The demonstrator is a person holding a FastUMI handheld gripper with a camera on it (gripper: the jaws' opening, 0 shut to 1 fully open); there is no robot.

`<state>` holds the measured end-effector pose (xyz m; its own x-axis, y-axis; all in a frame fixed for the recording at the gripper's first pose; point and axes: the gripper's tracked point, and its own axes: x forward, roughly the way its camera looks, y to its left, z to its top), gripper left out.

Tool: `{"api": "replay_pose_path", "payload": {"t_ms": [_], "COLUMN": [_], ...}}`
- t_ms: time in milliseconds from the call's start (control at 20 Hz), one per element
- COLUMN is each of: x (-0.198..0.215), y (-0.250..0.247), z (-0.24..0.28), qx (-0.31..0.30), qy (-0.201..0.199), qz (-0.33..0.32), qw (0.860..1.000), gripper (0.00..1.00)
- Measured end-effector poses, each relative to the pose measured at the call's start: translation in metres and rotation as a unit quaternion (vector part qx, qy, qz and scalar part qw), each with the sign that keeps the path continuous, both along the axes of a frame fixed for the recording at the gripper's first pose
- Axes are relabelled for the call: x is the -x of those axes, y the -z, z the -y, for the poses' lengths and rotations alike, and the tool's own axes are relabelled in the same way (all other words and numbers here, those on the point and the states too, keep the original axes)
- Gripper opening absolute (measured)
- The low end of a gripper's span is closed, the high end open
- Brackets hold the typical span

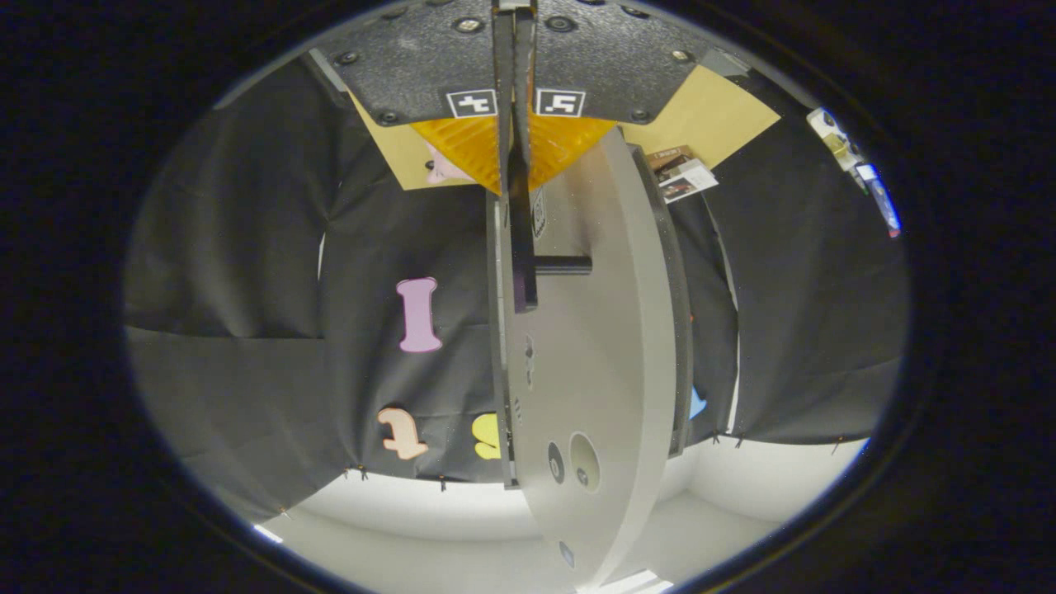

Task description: Open the shoe cabinet door, grab the shoes and put them into the shoe cabinet, then close the shoe cabinet door.

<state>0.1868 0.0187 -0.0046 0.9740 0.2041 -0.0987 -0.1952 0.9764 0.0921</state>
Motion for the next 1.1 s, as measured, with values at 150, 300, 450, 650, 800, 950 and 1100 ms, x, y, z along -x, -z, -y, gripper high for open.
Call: {"api": "replay_pose_path", "payload": {"t_ms": [150,300,450,650,800,950,1100], "x": [-0.003,-0.004,-0.002,0.02,0.05,0.076,0.093], "y": [0.002,0.004,0.004,0.005,0.0,0.013,0.049], "z": [0.027,0.029,0.036,0.048,0.057,0.033,0.003], "qx": [-0.002,-0.028,-0.022,0.026,0.074,0.074,0.062], "qy": [0.029,0.011,0.013,0.048,0.085,0.072,0.053], "qz": [-0.004,-0.014,-0.011,0.006,0.037,0.035,0.0], "qw": [1.0,0.999,1.0,0.998,0.993,0.994,0.997], "gripper": [0.04,0.04,0.04,0.07,0.1,0.27,0.73]}}
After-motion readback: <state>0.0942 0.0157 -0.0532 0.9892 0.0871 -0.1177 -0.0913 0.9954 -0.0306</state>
